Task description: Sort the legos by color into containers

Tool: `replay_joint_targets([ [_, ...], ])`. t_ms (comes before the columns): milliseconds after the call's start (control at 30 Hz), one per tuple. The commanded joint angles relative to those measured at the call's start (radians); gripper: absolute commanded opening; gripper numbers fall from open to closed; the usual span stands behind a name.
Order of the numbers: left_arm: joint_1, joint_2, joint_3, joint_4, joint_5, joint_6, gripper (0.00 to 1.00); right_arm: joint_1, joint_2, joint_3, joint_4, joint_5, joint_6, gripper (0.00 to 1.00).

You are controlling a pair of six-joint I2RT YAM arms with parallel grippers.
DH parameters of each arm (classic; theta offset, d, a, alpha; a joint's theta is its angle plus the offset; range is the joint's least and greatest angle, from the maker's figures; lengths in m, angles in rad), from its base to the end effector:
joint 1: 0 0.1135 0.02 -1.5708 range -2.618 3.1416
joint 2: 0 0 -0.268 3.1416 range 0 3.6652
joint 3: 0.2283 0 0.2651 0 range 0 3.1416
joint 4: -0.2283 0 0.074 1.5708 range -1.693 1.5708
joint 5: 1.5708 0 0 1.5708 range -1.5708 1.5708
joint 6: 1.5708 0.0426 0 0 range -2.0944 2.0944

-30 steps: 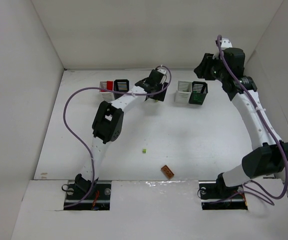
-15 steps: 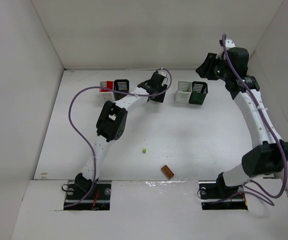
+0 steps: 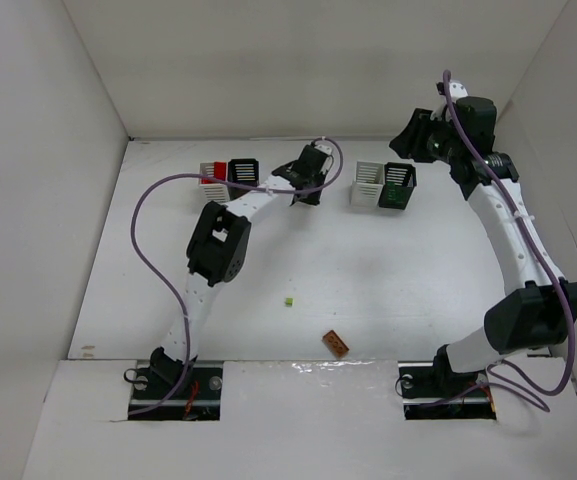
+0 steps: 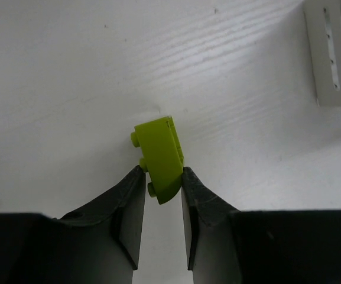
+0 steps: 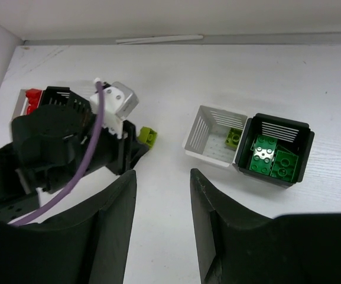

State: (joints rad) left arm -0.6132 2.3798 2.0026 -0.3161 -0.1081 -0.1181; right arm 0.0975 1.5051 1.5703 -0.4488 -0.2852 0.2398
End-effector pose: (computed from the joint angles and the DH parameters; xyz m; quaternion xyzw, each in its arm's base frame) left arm 0.4652 -0.3217 0.1848 0.1993 0.8820 -0.1060 0.4136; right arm 0.3598 0.0472 0.4146 -0.0210 0.8241 0.2091 0.5260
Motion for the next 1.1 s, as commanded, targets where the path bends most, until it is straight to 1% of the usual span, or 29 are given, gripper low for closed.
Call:
replay_joint_targets([
  [0, 0.001, -0.269, -0.104, 0.093, 0.047, 0.037, 0.0, -0.005, -0.026, -0.003, 0.035, -0.008, 0.007, 0.47],
  [33, 0.001, -0.362, -0.129, 0.136, 0.063, 0.047, 0.0, -0.005, -0.037, -0.003, 0.035, -0.008, 0.007, 0.47],
  [100, 0.001, -0.465, -0.165, 0.163, 0.141, 0.072, 0.0, -0.005, -0.048, -0.003, 0.054, 0.001, 0.007, 0.46],
  [133, 0.001, -0.488, -0.165, 0.163, 0.142, 0.072, 0.0, -0.005, -0.048, -0.012, 0.055, 0.001, 0.007, 0.46],
  [200, 0.001, -0.517, -0.154, 0.163, 0.229, 0.084, 0.0, -0.005, -0.057, -0.012, 0.055, 0.014, 0.007, 0.46],
  [267, 0.001, -0.528, -0.104, 0.135, 0.301, 0.103, 0.0, -0.005, -0.057, -0.012, 0.055, 0.024, 0.007, 0.46],
  [300, 0.001, -0.528, -0.09, 0.126, 0.382, 0.132, 0.0, -0.005, -0.057, 0.0, 0.055, 0.024, 0.007, 0.46],
  [367, 0.001, -0.528, -0.08, 0.117, 0.47, 0.164, 0.12, -0.005, -0.057, 0.013, 0.044, 0.047, 0.007, 0.46],
  [400, -0.008, -0.516, -0.07, 0.117, 0.494, 0.164, 0.15, -0.005, -0.057, 0.026, 0.044, 0.047, 0.007, 0.46],
  [433, -0.008, -0.504, -0.07, 0.117, 0.505, 0.164, 0.15, -0.021, -0.057, 0.027, 0.033, 0.047, 0.007, 0.46],
  [500, -0.008, -0.458, -0.022, 0.095, 0.516, 0.155, 0.15, -0.042, -0.057, 0.037, 0.033, 0.047, 0.016, 0.46],
  [567, -0.008, -0.432, 0.002, 0.084, 0.544, 0.155, 0.15, -0.077, -0.069, 0.046, 0.033, 0.047, 0.016, 0.48],
  [600, -0.008, -0.406, 0.018, 0.084, 0.544, 0.155, 0.13, -0.088, -0.069, 0.046, 0.033, 0.047, 0.016, 0.58],
  [633, -0.008, -0.39, 0.03, 0.084, 0.571, 0.155, 0.12, -0.1, -0.069, 0.046, 0.033, 0.037, 0.016, 0.61],
  [700, -0.008, -0.355, 0.088, 0.075, 0.571, 0.146, 0.11, -0.122, -0.069, 0.056, 0.033, 0.024, 0.016, 0.65],
  [800, -0.017, -0.283, 0.159, 0.063, 0.582, 0.146, 0.09, -0.146, -0.06, 0.056, 0.024, 0.005, 0.016, 0.77],
  [833, -0.017, -0.254, 0.171, 0.063, 0.582, 0.146, 0.09, -0.147, -0.06, 0.056, 0.024, 0.004, 0.016, 0.82],
  [933, -0.026, -0.214, 0.217, 0.063, 0.582, 0.146, 0.08, -0.159, -0.06, 0.056, 0.024, -0.005, 0.016, 0.89],
  [1067, -0.037, -0.166, 0.229, 0.074, 0.571, 0.12, 0.08, -0.168, -0.051, 0.056, 0.024, -0.014, 0.016, 0.99],
])
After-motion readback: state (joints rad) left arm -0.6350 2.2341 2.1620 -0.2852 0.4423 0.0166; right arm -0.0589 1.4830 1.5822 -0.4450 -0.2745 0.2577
